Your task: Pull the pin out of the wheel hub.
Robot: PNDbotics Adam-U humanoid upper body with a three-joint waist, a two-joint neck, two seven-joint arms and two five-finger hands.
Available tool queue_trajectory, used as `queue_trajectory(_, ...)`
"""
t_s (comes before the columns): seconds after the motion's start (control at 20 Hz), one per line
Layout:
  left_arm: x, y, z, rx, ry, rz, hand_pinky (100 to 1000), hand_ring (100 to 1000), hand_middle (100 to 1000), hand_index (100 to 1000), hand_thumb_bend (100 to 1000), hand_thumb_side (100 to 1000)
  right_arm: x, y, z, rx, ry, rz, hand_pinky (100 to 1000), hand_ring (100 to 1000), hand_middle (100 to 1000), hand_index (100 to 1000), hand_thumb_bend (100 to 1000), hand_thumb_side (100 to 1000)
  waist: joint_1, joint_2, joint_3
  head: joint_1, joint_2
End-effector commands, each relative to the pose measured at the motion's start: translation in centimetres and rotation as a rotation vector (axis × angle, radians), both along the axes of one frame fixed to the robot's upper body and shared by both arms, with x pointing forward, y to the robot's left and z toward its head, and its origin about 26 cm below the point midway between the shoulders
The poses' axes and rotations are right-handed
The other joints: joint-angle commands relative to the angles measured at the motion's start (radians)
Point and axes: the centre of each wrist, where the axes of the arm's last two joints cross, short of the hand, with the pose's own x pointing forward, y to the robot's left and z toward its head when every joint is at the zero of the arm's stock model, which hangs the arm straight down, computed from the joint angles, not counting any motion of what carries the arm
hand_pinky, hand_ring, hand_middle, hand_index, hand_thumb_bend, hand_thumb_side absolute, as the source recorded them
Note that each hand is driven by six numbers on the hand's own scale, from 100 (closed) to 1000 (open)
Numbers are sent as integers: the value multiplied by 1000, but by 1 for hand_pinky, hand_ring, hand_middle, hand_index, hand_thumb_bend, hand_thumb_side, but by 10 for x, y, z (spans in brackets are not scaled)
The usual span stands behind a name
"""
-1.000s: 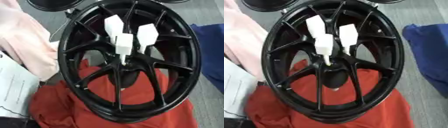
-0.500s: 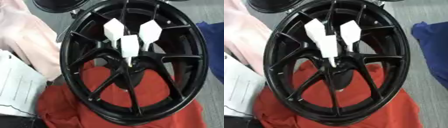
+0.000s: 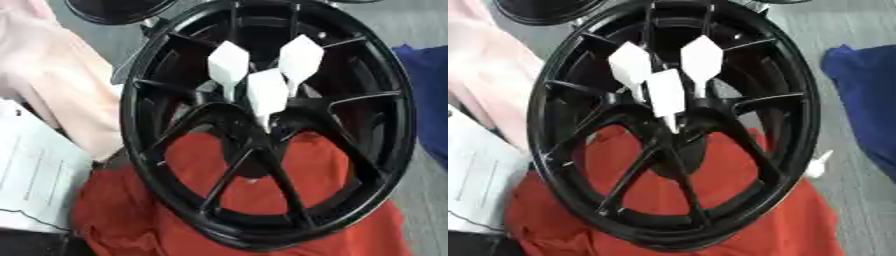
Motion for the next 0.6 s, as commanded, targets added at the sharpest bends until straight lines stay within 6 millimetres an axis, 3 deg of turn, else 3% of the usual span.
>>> queue_trajectory(0.05,0,-3,11,29,-26,-26,649,781,674,756,363,665,-7,12,16,16,-102,35,850,745,689,816,100,368,-4,-28,7,-17,2)
queue_trajectory(0.2,1,-6,14,37,-33,-42,650,780,674,756,363,660,-1,24,20,81,-169,75,850,739,679,807,100,415,-4,-29,12,-26,6)
queue_trajectory(0.45,2,-7,17,42,-40,-48,650,780,674,756,363,660,6,33,22,187,-225,97,850,739,679,807,100,415,-4,-28,13,-30,9)
queue_trajectory(0.6,5,-15,20,38,-56,-88,649,779,673,756,367,656,12,50,22,242,-285,156,842,709,642,787,100,302,-4,-32,27,-47,8)
